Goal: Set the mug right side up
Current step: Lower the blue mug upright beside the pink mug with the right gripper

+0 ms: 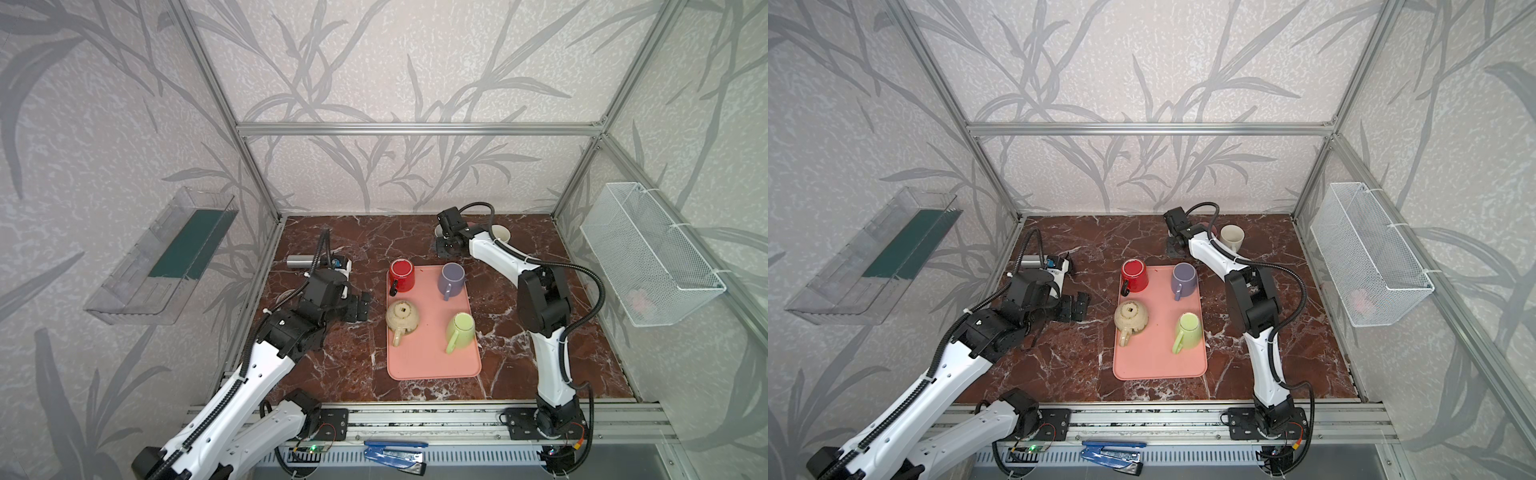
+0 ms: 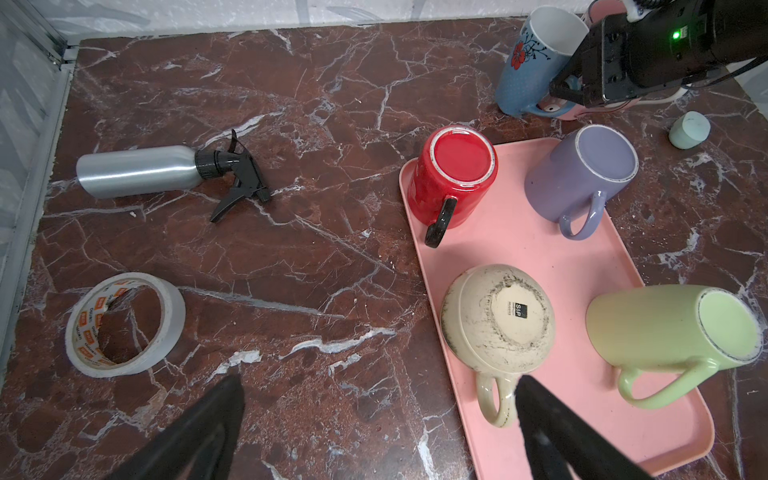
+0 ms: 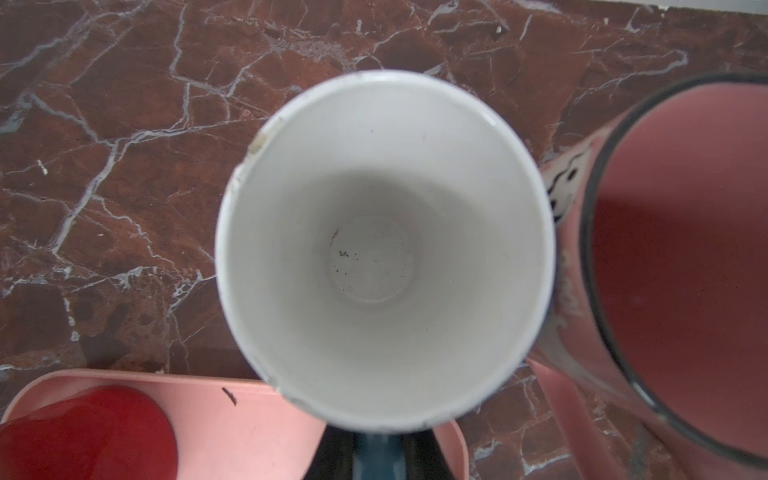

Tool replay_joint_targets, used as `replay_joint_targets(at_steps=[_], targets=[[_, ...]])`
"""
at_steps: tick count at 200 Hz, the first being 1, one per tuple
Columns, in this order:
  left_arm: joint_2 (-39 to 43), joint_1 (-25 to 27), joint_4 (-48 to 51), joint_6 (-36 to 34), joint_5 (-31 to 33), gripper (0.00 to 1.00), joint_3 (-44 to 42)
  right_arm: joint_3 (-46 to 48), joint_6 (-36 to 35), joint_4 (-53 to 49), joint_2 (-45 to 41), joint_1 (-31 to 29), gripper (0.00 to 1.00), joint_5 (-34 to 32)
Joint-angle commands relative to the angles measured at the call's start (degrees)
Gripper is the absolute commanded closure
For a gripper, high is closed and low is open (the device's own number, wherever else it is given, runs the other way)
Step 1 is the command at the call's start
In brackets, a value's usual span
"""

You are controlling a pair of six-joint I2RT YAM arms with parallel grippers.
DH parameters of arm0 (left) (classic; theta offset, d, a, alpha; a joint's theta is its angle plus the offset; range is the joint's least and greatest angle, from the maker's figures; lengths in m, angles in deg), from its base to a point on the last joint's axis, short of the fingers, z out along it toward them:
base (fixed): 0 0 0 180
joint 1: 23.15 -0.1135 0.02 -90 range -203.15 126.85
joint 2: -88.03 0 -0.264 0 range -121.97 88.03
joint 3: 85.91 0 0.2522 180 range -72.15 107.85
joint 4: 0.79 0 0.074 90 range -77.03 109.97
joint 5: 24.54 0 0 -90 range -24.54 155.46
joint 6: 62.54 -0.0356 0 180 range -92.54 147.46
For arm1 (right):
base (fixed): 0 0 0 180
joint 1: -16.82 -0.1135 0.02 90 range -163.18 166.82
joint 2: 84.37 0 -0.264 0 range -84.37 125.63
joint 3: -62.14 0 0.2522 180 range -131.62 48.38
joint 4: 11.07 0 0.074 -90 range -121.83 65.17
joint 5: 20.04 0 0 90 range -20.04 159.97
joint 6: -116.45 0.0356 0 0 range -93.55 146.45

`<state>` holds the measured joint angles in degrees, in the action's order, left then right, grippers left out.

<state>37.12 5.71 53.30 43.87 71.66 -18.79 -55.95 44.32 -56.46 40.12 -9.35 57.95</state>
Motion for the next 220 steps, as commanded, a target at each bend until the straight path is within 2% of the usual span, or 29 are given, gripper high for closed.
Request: replay_joint_targets(at_steps=[1, 42, 144, 220], targets=[[0.29, 0.06, 1.07, -1.11, 0.92, 0.01, -0.69, -1.62, -0.97, 1.93, -0.03, 0.34, 1.00, -1.62], [0.12, 0.06, 1.12, -1.18, 0.90, 0.01, -0.70, -1.75, -1.33, 1.80, 0.67, 0.47, 1.00, -0.83], [-0.12, 0.09, 1.26, -1.46, 0.53, 0.01, -0.64, -0.43, -2.31, 1.68, -0.61, 0.42, 0.70, -0.16], [-1.85, 0.08, 1.67, -2.54, -1.95, 0.02, -0.29, 2.92, -3.53, 3.67, -5.84, 0.43, 0.58, 2.48]])
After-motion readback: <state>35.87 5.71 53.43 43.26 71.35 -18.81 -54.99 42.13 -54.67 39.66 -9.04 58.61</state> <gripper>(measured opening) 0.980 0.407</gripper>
